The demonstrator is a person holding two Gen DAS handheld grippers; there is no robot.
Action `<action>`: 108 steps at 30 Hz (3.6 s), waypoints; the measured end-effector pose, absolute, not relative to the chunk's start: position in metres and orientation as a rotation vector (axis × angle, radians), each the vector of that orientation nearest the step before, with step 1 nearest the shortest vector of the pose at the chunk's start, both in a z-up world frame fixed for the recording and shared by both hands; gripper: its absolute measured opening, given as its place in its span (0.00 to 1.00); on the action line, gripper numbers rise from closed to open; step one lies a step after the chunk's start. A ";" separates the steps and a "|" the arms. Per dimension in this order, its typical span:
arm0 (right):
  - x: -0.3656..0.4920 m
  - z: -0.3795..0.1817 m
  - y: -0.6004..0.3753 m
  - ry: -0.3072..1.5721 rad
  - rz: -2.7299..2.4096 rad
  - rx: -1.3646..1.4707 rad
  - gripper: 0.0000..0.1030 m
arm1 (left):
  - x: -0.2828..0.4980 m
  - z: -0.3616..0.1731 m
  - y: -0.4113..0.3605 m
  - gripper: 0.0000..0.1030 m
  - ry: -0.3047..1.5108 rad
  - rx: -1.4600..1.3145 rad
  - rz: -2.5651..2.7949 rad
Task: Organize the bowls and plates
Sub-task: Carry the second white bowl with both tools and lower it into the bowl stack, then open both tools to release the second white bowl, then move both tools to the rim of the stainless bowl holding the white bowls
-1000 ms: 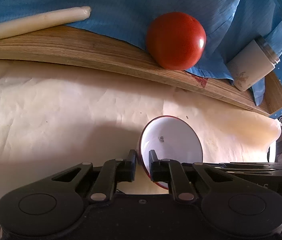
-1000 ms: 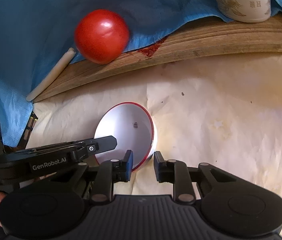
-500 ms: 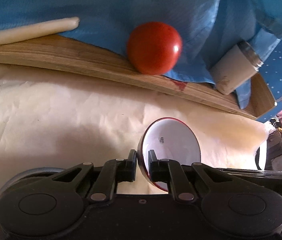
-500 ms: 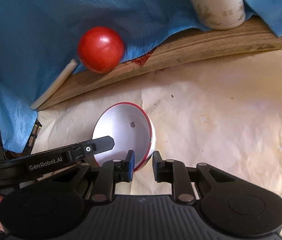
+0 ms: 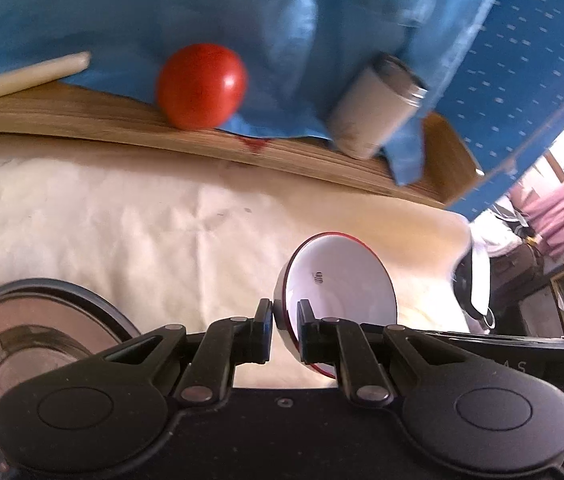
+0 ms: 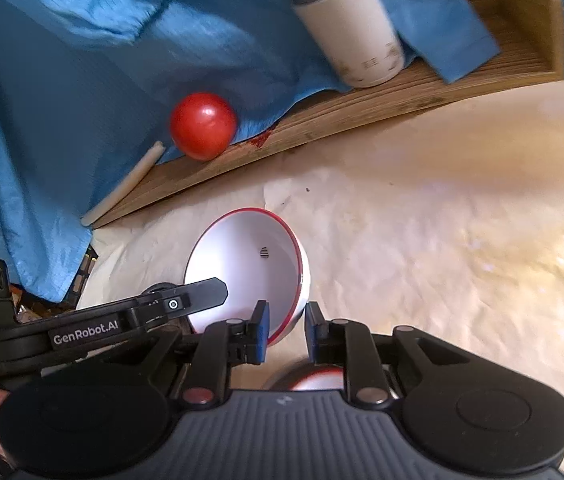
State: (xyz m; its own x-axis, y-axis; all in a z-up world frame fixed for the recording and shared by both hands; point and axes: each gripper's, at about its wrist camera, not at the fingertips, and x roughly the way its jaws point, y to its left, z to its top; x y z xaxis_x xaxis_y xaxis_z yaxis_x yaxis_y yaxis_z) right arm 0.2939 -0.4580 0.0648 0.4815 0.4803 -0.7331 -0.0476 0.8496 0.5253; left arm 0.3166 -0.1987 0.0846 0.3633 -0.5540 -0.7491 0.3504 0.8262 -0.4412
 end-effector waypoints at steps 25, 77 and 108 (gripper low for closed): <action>0.219 0.065 -0.498 1.055 0.275 0.448 0.20 | 0.232 0.077 -0.246 0.15 1.080 -0.021 -0.688; 0.210 0.060 -0.490 1.072 0.288 0.379 0.38 | 0.220 0.069 -0.241 0.36 1.062 0.071 -0.702; 0.178 0.077 -0.515 1.002 0.218 0.243 1.00 | 0.239 0.077 -0.187 0.99 0.968 0.111 -0.541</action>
